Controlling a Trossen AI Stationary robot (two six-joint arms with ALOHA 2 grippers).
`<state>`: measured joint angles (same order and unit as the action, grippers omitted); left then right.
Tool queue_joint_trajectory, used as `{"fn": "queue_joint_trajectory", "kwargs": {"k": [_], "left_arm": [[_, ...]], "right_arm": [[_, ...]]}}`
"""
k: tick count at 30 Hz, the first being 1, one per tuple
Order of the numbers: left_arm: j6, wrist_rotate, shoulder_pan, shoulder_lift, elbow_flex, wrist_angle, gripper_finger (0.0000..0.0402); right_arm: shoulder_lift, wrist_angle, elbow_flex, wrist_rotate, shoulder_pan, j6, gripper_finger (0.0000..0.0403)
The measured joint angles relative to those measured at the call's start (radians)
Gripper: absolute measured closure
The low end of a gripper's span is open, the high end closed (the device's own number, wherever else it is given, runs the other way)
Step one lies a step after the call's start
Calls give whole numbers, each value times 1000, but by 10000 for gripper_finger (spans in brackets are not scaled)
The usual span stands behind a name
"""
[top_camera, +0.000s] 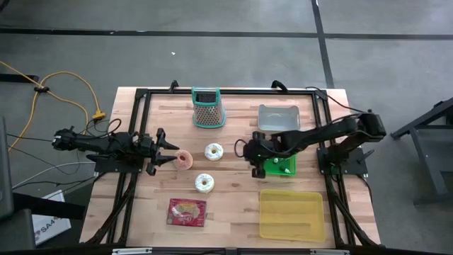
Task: Pick & Place Food Item
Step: Put the black food coloring bottle into the green bin
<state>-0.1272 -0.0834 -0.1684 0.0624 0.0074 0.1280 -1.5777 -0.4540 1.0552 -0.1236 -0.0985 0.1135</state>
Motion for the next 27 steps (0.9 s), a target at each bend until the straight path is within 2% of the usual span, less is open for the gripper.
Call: {"fn": "queue_joint_trajectory", "kwargs": {"k": [6, 17, 21, 27], "left_arm": [[0, 1, 0, 4, 0, 12, 232], [0, 0, 0, 17, 0, 27, 232], [0, 1, 0, 17, 0, 30, 232], [0, 1, 0, 19, 0, 31, 232]], "right_arm": [[89, -34, -70, -27, -28, 136, 333], [221, -70, -232, -190, -141, 345, 332], [243, -75, -288, -221, -185, 449, 332], [249, -125, -328, -334, -268, 610, 332]]}}
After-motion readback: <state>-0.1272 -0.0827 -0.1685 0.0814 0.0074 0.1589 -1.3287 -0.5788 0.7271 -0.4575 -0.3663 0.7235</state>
